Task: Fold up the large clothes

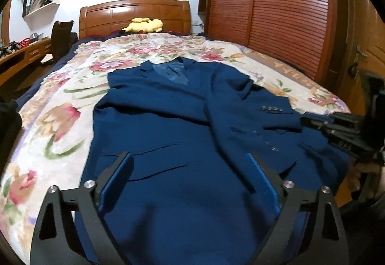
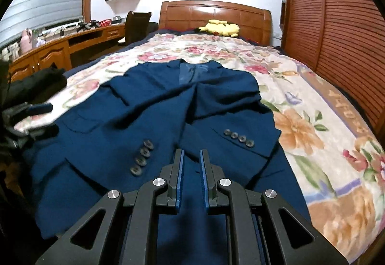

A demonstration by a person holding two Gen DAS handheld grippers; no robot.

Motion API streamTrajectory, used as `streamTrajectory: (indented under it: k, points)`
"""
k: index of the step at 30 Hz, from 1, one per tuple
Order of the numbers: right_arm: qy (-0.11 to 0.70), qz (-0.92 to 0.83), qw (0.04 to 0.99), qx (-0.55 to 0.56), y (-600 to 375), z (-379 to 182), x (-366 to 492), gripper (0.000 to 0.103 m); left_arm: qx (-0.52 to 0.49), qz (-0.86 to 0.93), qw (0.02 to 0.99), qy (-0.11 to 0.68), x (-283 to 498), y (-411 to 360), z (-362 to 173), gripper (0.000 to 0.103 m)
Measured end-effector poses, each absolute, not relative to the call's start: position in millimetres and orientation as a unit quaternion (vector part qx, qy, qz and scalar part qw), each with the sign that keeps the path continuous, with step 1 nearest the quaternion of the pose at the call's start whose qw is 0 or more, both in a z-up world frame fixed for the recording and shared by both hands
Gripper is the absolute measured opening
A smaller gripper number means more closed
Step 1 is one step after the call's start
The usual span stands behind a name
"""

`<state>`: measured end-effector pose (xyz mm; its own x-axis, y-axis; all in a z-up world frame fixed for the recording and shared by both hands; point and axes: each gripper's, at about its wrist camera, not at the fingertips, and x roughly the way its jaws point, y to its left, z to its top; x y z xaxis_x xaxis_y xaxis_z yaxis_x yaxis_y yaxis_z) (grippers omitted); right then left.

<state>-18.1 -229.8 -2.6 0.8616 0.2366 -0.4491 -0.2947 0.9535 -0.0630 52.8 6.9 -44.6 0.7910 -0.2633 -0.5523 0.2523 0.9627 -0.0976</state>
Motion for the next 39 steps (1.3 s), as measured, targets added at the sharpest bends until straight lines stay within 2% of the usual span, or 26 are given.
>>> streamTrajectory:
  k: [3, 5, 7, 9, 14, 18, 19, 20, 21, 22, 23, 33, 39]
  points:
    - [0.228, 0.140, 0.961, -0.070, -232.1, -7.9, -15.7, 0.014, -0.023, -0.148, 0.945, 0.292, 45.7, -0.1, -44.3, 0.082]
    - [0.235, 0.137, 0.959, -0.079, -230.5, -12.4, -12.7, 0.025, -0.024, -0.152, 0.944, 0.291, 40.3, -6.9, -44.2, 0.080]
    - [0.245, 0.142, 0.955, -0.087, -228.6, -17.1, -9.6, 0.053, -0.016, -0.152, 0.944, 0.292, 34.8, -19.3, -45.3, 0.079]
    - [0.254, 0.147, 0.951, -0.094, -227.9, -22.0, -8.2, 0.060, -0.012, -0.156, 0.942, 0.297, 32.8, -29.2, -46.9, 0.078]
    - [0.279, 0.143, 0.944, -0.106, -233.9, -34.1, -0.1, 0.061, 0.015, -0.148, 0.935, 0.321, 39.4, -56.6, -53.7, 0.063]
    - [0.277, 0.146, 0.945, -0.093, -248.5, -33.8, 0.1, 0.062, 0.020, -0.140, 0.929, 0.342, 48.4, -64.6, -60.4, 0.060]
    - [0.276, 0.144, 0.946, -0.092, -251.9, -33.3, -1.5, 0.062, 0.017, -0.140, 0.926, 0.349, 51.0, -65.0, -62.6, 0.054]
    - [0.276, 0.142, 0.946, -0.090, -254.0, -33.8, -3.7, 0.062, 0.014, -0.141, 0.925, 0.353, 51.7, -65.7, -64.4, 0.040]
    - [0.275, 0.141, 0.947, -0.088, -257.6, -34.2, -4.8, 0.062, 0.011, -0.142, 0.922, 0.359, 53.7, -66.1, -66.0, 0.032]
    - [0.275, 0.140, 0.947, -0.085, -260.8, -34.4, -6.2, 0.062, 0.012, -0.139, 0.923, 0.359, 54.8, -66.3, -66.1, 0.014]
    - [0.275, 0.140, 0.947, -0.084, -263.3, -34.4, -7.2, 0.062, 0.014, -0.134, 0.926, 0.352, 54.1, -66.7, -64.2, 0.008]
    - [0.267, 0.126, 0.952, -0.082, -268.2, -25.4, -11.6, 0.062, 0.017, -0.095, 0.949, 0.299, 73.7, -25.4, 4.7, 0.005]
    - [0.256, 0.123, 0.956, -0.077, -268.3, -20.4, -10.1, 0.062, 0.044, -0.030, 0.954, 0.296, 99.1, 11.0, 17.7, 0.005]
